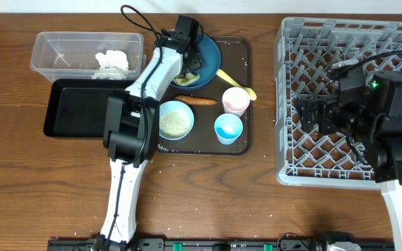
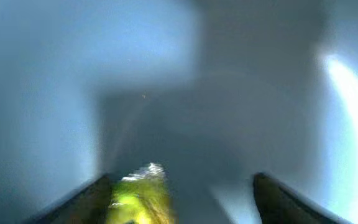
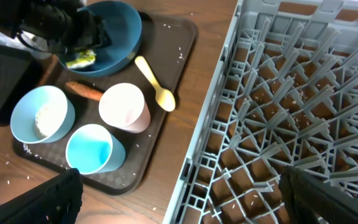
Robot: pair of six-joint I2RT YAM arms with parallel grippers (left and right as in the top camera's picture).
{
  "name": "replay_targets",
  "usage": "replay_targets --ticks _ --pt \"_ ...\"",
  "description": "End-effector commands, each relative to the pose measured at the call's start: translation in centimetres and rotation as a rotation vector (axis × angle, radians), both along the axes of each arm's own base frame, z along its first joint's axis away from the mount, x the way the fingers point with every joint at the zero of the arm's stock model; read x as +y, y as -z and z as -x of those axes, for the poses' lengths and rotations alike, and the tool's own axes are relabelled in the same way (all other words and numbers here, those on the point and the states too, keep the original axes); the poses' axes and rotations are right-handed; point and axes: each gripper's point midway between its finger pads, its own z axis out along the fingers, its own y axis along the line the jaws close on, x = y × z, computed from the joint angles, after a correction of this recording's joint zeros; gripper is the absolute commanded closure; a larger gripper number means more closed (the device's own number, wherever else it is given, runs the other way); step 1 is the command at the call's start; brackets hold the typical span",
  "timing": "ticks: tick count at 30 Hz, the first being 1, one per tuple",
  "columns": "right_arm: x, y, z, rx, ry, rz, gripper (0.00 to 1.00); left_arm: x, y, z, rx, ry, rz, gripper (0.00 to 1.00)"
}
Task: Sort waste into correct bins and load items into the dishwasher rack
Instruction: 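Reach left gripper to plate and grasp yellow snack wrapper, then carry wrapper with left gripper and drop it into clear bin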
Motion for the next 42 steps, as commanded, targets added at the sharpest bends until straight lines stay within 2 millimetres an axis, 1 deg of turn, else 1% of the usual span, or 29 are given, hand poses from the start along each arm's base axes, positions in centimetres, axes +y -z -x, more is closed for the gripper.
replay_targets --ticks 1,3,5,6,7,10,13,15,19,22,24,25,27,29,31,35,39,42 --pt "0.1 -0.3 -0.3 -0.006 -0.012 0.002 0.01 0.3 1.5 0.2 0.027 -0.012 -0.009 0.58" --pt "0.1 -0.1 -0.4 0.001 -0.012 0.002 0.01 0.3 1.5 0.3 0.029 -0.011 -0.007 0.71" --pt "0.1 0.1 -0.5 0.006 -0.012 0.002 0.01 0.2 1.3 0.2 0.027 -0.008 -0.001 0.81" --pt "0.1 0.1 -0.5 0.006 -0.012 0.002 0.01 0.1 1.0 0.2 0.025 -0.005 0.007 0.89" --pt "0.1 0.1 -0.5 0.007 -0.012 0.002 0.01 -0.1 0.7 0.2 0.021 -0.002 0.015 0.92" --pt "0.1 0.1 -0.5 0.006 -0.012 0.002 0.01 -0.3 -1.1 -0.1 -0.011 0.001 0.031 0.94" --pt "0.1 0.1 -0.5 0.006 -0.012 0.002 0.01 -0.4 -4.1 -0.6 -0.062 0.002 0.046 0.94" --pt "0.1 0.1 -0.5 0.007 -0.012 0.002 0.01 -0.5 -6.5 -0.7 -0.103 0.013 0.052 0.94" --pt "0.1 0.1 -0.5 0.007 -0.012 0.002 0.01 -0.4 -12.4 -0.8 -0.205 0.057 0.056 0.94" --pt "0.1 0.1 -0.5 0.007 -0.012 0.002 0.01 0.2 -16.6 -0.5 -0.277 0.07 0.053 0.94" --pt "0.1 0.1 -0.5 0.007 -0.012 0.002 0.01 1.7 -18.6 -0.2 -0.309 0.036 0.028 0.94" --pt "0.1 0.1 -0.5 0.007 -0.012 0.002 0.01 2.9 -19.6 -0.1 -0.323 0.01 0.005 0.94" --pt "0.1 0.1 -0.5 0.007 -0.012 0.002 0.01 5.5 -20.4 0.2 -0.332 -0.054 -0.058 0.94" --pt "0.1 0.1 -0.5 0.006 -0.012 0.002 0.01 8.8 -20.5 0.3 -0.325 -0.13 -0.132 0.94" --pt "0.1 0.1 -0.5 0.006 -0.013 0.001 0.01 12.1 -20.0 0.6 -0.301 -0.219 -0.186 0.94" --pt "0.1 0.1 -0.5 0.006 -0.013 0.001 0.01 17.5 -18.2 1.0 -0.264 -0.404 -0.202 0.94" --pt "0.1 0.1 -0.5 0.01 -0.005 -0.006 0.01 21.7 -15.8 1.2 -0.245 -0.608 -0.145 0.94" --pt "0.1 0.1 -0.5 0.012 -0.001 -0.012 0.01 23.7 -14.1 1.3 -0.228 -0.706 -0.122 0.94"
